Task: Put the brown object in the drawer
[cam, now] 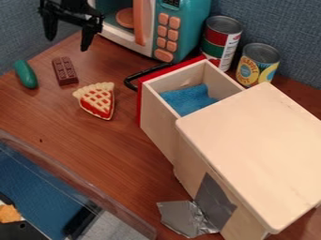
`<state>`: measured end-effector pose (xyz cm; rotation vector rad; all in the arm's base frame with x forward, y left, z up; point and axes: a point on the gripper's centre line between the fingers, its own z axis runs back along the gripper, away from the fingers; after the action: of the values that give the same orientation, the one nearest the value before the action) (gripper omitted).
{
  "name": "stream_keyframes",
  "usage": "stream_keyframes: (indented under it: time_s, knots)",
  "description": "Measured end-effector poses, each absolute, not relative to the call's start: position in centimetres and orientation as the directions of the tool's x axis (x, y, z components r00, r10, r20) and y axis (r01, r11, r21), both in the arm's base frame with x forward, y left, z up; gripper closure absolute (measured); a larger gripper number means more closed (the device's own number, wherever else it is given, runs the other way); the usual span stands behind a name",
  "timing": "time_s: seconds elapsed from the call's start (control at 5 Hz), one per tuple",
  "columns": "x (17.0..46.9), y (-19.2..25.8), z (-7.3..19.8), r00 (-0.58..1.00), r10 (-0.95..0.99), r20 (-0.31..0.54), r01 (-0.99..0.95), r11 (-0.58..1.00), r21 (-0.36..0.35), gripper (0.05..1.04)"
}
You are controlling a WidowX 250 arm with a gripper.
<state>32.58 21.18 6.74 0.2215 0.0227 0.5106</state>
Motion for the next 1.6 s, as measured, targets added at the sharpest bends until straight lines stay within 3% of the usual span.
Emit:
stream_keyframes:
  time_s: [0.2,0.8,1.6]
  knots:
    - [31.2,22.0,6.0,0.801,0.599,0.017,-0.594,0.79,0.149,0.084]
    - [29.9,23.8,4.1,0.609,0.791,0.054,-0.792,0.603,0.099,0.084]
    - [30.5,22.2,3.2,0.53,0.848,0.007,-0.848,0.53,0.016,0.084]
